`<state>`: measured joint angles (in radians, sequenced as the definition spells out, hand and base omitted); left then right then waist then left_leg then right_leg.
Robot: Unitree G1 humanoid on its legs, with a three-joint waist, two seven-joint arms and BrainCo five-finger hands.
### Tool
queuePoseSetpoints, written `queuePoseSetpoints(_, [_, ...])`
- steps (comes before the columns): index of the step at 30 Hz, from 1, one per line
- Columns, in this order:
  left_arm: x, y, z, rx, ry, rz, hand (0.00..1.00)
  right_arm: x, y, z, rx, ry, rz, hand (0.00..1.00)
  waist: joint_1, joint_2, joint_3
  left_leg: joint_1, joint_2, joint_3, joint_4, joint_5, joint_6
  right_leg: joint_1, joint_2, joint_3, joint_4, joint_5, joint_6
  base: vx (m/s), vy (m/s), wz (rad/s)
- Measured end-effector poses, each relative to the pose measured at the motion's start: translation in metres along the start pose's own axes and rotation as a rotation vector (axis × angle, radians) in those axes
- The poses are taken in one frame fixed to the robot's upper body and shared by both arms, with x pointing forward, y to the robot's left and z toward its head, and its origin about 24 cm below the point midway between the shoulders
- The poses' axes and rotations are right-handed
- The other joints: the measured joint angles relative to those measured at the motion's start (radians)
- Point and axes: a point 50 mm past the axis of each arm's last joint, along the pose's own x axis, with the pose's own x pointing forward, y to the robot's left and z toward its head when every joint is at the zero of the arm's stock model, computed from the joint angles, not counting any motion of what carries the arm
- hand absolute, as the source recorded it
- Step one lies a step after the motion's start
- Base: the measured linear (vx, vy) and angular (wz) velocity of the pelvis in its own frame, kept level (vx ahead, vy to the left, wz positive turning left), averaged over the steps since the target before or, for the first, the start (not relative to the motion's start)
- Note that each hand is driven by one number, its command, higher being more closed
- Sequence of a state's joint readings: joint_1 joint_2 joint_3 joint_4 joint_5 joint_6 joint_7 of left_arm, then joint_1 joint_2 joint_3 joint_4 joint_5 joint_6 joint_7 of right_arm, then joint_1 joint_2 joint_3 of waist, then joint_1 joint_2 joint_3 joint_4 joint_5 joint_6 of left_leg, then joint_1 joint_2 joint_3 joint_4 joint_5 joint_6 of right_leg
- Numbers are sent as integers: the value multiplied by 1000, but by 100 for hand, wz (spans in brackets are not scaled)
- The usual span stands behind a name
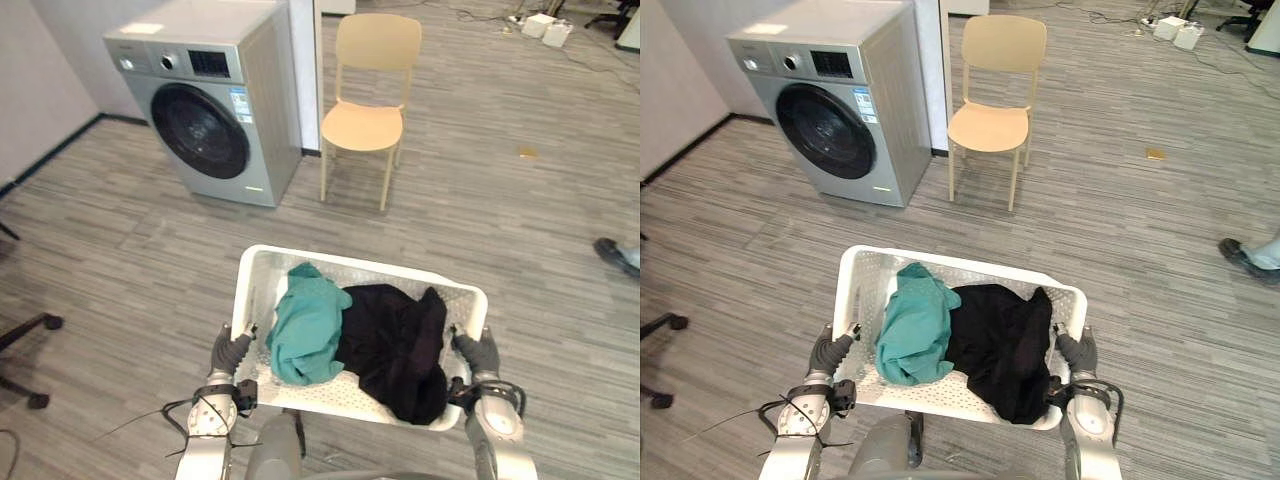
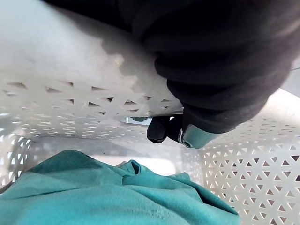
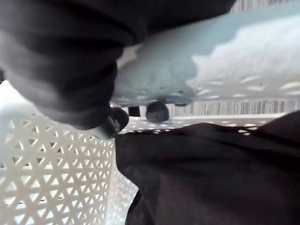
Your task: Pick up the laundry basket with both hands and put the clothes into the washing machine.
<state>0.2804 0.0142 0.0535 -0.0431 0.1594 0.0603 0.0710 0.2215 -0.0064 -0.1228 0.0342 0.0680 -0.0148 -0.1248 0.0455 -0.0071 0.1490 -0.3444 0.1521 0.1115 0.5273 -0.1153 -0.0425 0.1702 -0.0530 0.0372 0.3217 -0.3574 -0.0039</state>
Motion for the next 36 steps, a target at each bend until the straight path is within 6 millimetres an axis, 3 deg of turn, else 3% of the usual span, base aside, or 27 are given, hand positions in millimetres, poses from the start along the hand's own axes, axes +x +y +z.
queuePoseSetpoints(1, [-1, 1, -1, 2, 5, 4, 100, 0, 1, -2, -1, 7, 3, 100, 0, -6, -4, -5, -1, 2, 37, -29, 4, -2, -4, 6, 16, 0, 0, 398, 315, -38])
queuePoseSetpoints(3, [-3, 2, -3, 12, 7, 2, 100, 3, 4, -7, 10, 30, 6, 100, 5, -40, -17, 31, -22, 30, 67, -123, 15, -95, -32, 7, 264, 3, 26, 378, 287, -36])
queuePoseSetpoints(4, [-4, 6, -3, 28, 9, 7, 100, 6, 8, -8, 18, 39, 18, 100, 5, -67, -11, 78, -40, 63, 69, -161, 24, -189, -82, -11, 498, 66, 144, 392, 234, -39])
queuePoseSetpoints(5, [-5, 9, -6, 46, 21, 7, 100, 6, 9, -17, 20, 77, 21, 100, -5, -69, -6, 130, -49, 80, 73, -192, 38, -255, -124, -36, 674, 160, 213, 332, 156, -32])
queuePoseSetpoints(6, [-6, 10, -7, 56, 29, 5, 100, 4, 10, -22, 26, 99, 18, 100, -9, -65, -3, 163, -47, 82, 73, -211, 46, -280, -141, -57, 744, 171, 199, 366, 116, -21])
queuePoseSetpoints(7, [-8, 13, -9, 69, 42, 13, 100, 1, 12, -28, 36, 124, 18, 100, -20, -57, 2, 222, -37, 88, 59, -242, 51, -329, -159, -119, 835, 149, 141, 306, 65, -21])
queuePoseSetpoints(9, [-13, 20, -11, 81, 52, 33, 100, 0, 17, -29, 39, 129, 38, 100, -22, -44, 2, 309, -6, 115, -8, -263, 30, -420, -162, -221, 793, 100, 48, 390, 21, -39])
queuePoseSetpoints(11, [-13, 20, -10, 81, 48, 33, 100, 0, 17, -29, 39, 129, 38, 100, -28, -30, 1, 353, 16, 120, -44, -268, 8, -476, -162, -278, 651, 79, 29, 360, -56, -20])
queuePoseSetpoints(13, [-12, 19, -9, 80, 43, 29, 100, 1, 15, -29, 32, 127, 34, 100, -34, -17, 0, 387, 47, 128, -70, -268, -39, -538, -162, -293, 391, 89, 27, 537, -176, 0])
queuePoseSetpoints(15, [-8, 19, -6, 76, 31, 31, 100, 4, 14, -26, 32, 119, 31, 100, -36, 11, 17, 440, 108, 123, -81, -286, -92, -569, -158, -277, 103, 224, 31, 582, -275, 12])
queuePoseSetpoints(16, [-8, 19, -6, 76, 30, 34, 100, 5, 14, -26, 33, 117, 33, 100, -37, 9, 15, 465, 117, 118, -91, -291, -110, -563, -155, -274, 56, 277, 35, 576, -297, 17])
queuePoseSetpoints(17, [-8, 19, -6, 73, 33, 36, 100, 5, 15, -25, 27, 115, 38, 100, -43, 11, 10, 512, 133, 95, -117, -293, -145, -544, -147, -278, 71, 420, 58, 458, -244, 10])
queuePoseSetpoints(18, [-7, 16, -7, 62, 38, 35, 100, 7, 13, -23, 17, 107, 38, 100, -41, 33, 11, 534, 155, 74, -124, -282, -164, -554, -134, -278, 130, 388, 46, 547, -297, -4])
queuePoseSetpoints(19, [-7, 13, -6, 39, 38, 43, 100, 10, 13, -17, 4, 88, 49, 100, -36, 54, -1, 549, 180, 29, -123, -231, -184, -585, -114, -280, 236, 305, 24, 526, -330, -19])
queuePoseSetpoints(20, [-5, 11, -4, 23, 29, 57, 100, 13, 14, -10, -10, 61, 61, 100, -35, 55, -1, 533, 192, -16, -59, -170, -154, -593, -95, -284, 307, 228, 11, 526, -357, -21])
queuePoseSetpoints(21, [-4, 10, -2, 15, 25, 60, 100, 13, 13, -7, -13, 48, 63, 100, -33, 58, -3, 509, 204, -39, 5, -128, -136, -584, -81, -289, 322, 198, 2, 548, -408, -14])
queuePoseSetpoints(23, [-3, 7, 0, -20, 17, 59, 100, 14, 14, 3, -19, 5, 75, 100, -32, 70, -5, 316, 309, -96, 378, 123, -6, -473, -13, -346, 274, 137, -45, 618, -423, -1])
queuePoseSetpoints(24, [-2, 6, -1, -28, 18, 55, 100, 14, 13, 5, -21, -3, 72, 100, -30, 71, -4, 269, 336, -86, 492, 106, 19, -431, 10, -356, 244, 130, -55, 556, -354, 4])
queuePoseSetpoints(25, [-3, 6, -2, -36, 23, 54, 100, 14, 12, 7, -21, -13, 70, 100, -29, 64, 2, 189, 348, -65, 640, 56, 78, -345, 41, -364, 185, 124, -66, 353, -210, 3])
queuePoseSetpoints(26, [-3, 6, -2, -36, 19, 54, 100, 13, 12, 8, -24, -19, 69, 100, -26, 53, 5, 144, 317, -50, 693, 20, 107, -288, 53, -366, 142, 118, -76, 436, -211, 3])
queuePoseSetpoints(27, [-3, 6, -2, -43, 13, 56, 100, 13, 13, 10, -27, -34, 77, 100, -19, 40, 1, 98, 243, -37, 679, -37, 85, -239, 54, -362, 90, 117, -77, 415, -139, 0])
queuePoseSetpoints(29, [-2, 7, 0, -71, -1, 67, 100, 15, 15, 17, -28, -68, 92, 100, 2, 45, 0, 41, 143, 38, 514, -127, 41, -184, 59, -346, 29, 118, -76, 423, -89, -17])
queuePoseSetpoints(33, [-3, 16, -3, -76, 8, 107, 100, 19, 24, 20, -24, -74, 130, 100, 28, 50, 4, -10, 107, 149, 181, -141, 28, -96, 65, -335, -57, 117, -73, 363, 25, -11])
queuePoseSetpoints(36, [-3, 17, -3, -91, 7, 122, 100, 25, 28, 25, -28, -87, 139, 100, 39, 41, 9, -31, 89, 152, -33, -92, -34, -26, 16, -321, -81, 85, -18, 387, 172, -6])
